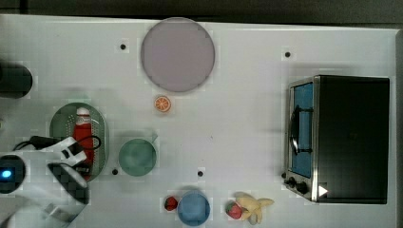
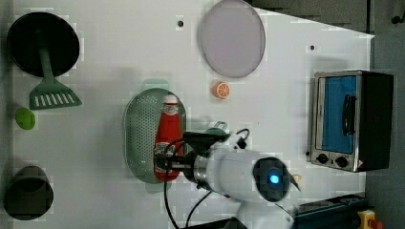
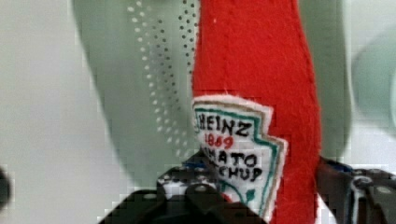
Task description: Pick ketchup from strainer and place it on the table
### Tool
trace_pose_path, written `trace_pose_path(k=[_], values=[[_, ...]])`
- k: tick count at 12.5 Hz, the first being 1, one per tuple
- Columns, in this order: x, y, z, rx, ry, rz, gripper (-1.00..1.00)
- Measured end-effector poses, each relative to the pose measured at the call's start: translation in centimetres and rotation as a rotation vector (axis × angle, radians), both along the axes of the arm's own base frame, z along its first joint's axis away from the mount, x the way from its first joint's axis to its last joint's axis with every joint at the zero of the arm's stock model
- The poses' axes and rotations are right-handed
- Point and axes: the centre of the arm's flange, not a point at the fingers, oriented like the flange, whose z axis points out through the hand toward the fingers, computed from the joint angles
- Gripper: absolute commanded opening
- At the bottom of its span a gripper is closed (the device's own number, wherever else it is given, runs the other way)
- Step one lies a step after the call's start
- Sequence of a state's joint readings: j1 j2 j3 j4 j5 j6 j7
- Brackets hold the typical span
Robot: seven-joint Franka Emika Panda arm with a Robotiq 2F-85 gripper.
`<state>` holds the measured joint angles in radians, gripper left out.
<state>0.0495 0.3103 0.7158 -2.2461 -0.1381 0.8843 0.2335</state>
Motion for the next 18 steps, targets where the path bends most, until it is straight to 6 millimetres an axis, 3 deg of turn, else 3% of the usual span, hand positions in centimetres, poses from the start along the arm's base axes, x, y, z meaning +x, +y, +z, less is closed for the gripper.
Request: trace_pose_path(k=[2,4,8,10,14,18], values=[[0.6,0.7,4.9,0.007,0.015,-0.048,0.22],[1.6,0.3,9.4,0.003,0.007,-0.041,0.22],[5.9,-3.6,16.1,-0.01,-0.048,0.005,0.22],[9.1,-7.2,17.6,-0.012,-0.044,-0.013,0.22],[14.4,-16.4,18.2,-0.007,-0.047,-0.141,0.22],[17.8,-27.0,18.5,-0.01,-0.065,-0.241,0.22]])
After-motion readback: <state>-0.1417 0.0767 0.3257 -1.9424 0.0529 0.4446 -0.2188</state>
